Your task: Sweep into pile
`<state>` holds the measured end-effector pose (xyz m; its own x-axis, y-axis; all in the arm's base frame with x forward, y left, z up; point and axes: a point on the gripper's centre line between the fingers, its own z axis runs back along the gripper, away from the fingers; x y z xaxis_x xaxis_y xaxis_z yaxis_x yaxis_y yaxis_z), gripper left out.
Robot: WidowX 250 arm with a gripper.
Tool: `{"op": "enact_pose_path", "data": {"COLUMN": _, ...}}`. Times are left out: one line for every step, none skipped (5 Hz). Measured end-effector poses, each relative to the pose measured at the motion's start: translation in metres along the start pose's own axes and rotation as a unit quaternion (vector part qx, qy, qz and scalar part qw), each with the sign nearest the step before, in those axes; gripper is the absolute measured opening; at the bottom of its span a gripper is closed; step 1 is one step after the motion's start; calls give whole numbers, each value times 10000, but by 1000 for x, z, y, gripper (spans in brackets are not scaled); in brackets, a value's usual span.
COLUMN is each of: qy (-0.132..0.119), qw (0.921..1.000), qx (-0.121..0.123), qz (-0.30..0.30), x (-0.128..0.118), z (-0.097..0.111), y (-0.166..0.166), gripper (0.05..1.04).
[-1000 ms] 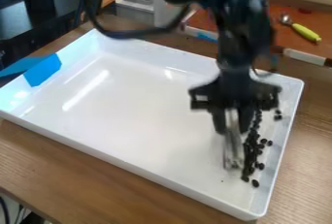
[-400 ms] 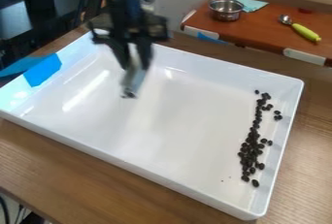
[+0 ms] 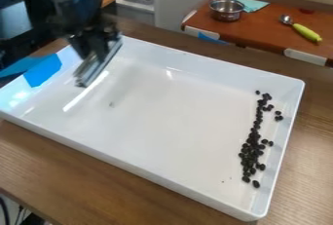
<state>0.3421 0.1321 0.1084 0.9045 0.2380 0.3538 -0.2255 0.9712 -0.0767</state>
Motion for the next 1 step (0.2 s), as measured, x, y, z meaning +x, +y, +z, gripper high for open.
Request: {"op": "enact_pose_path", "data": {"qy": -5, "qw": 9996, "qx": -57, "qz": -260, "x": -9, "z": -23, "y": 46, "gripper": 333}}
